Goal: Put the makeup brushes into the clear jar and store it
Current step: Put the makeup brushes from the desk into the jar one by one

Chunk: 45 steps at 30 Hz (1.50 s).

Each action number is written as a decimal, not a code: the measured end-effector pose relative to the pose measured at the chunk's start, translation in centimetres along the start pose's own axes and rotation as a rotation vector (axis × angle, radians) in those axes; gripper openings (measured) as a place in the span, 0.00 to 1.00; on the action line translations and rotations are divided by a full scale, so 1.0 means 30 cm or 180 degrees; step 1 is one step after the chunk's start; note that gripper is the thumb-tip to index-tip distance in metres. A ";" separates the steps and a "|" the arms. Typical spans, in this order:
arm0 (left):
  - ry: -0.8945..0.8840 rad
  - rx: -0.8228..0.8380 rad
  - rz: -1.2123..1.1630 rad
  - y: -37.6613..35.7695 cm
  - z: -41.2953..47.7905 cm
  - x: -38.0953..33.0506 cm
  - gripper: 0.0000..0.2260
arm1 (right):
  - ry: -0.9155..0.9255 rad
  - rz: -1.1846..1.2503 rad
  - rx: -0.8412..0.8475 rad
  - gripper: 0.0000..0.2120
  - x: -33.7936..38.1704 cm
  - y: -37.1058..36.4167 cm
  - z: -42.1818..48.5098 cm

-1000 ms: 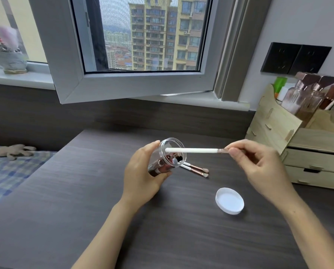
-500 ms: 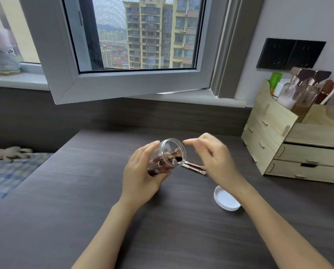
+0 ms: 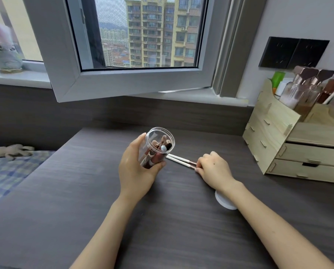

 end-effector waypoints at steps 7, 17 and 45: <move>-0.0098 0.0081 -0.0058 -0.001 -0.002 -0.011 0.36 | -0.0262 0.0252 -0.0384 0.02 0.001 0.034 -0.030; -0.0360 0.0246 0.0184 -0.010 -0.010 -0.027 0.36 | -0.0084 0.2453 -0.1136 0.06 -0.067 0.367 -0.220; -0.0177 0.0112 0.0162 -0.004 -0.004 -0.021 0.36 | -0.0433 0.0492 0.0792 0.20 -0.059 -0.003 -0.011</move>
Point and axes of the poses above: each hand's wrist, its own z-axis towards the middle knuckle, its own y-axis out of the back of the hand, x = y × z, the point moved 2 cm from there along z, towards the middle knuckle, and after that the axes turned 5 degrees about -y, right-handed, at the moved point
